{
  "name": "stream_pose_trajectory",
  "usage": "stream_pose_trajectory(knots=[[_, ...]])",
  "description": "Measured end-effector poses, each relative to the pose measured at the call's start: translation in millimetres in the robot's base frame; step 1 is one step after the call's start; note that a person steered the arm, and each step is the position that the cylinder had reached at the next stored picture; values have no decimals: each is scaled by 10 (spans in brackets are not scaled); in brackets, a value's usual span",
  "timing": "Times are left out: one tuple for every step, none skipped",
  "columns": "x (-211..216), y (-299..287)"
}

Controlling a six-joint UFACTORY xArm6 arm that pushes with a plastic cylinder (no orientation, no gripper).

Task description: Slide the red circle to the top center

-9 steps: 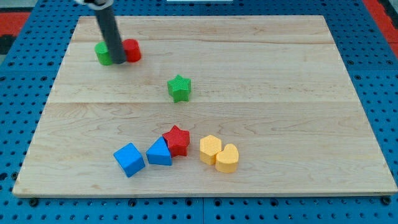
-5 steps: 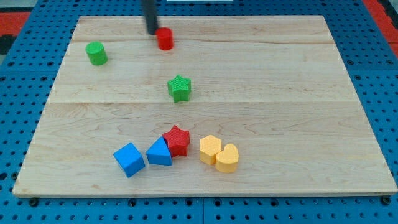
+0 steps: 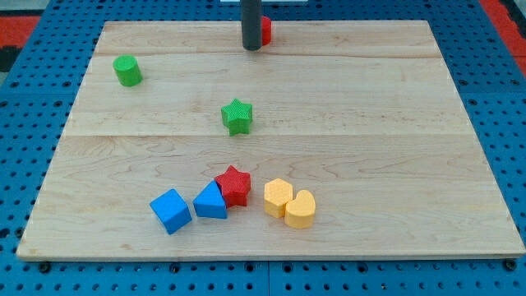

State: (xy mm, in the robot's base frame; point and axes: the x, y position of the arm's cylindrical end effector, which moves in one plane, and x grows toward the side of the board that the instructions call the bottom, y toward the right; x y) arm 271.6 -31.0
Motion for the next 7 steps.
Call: stream_pose_trajectory(knots=[[400, -289], [246, -806], [408, -1058], [1012, -1325], [1007, -2083], [737, -2289], [643, -2202]])
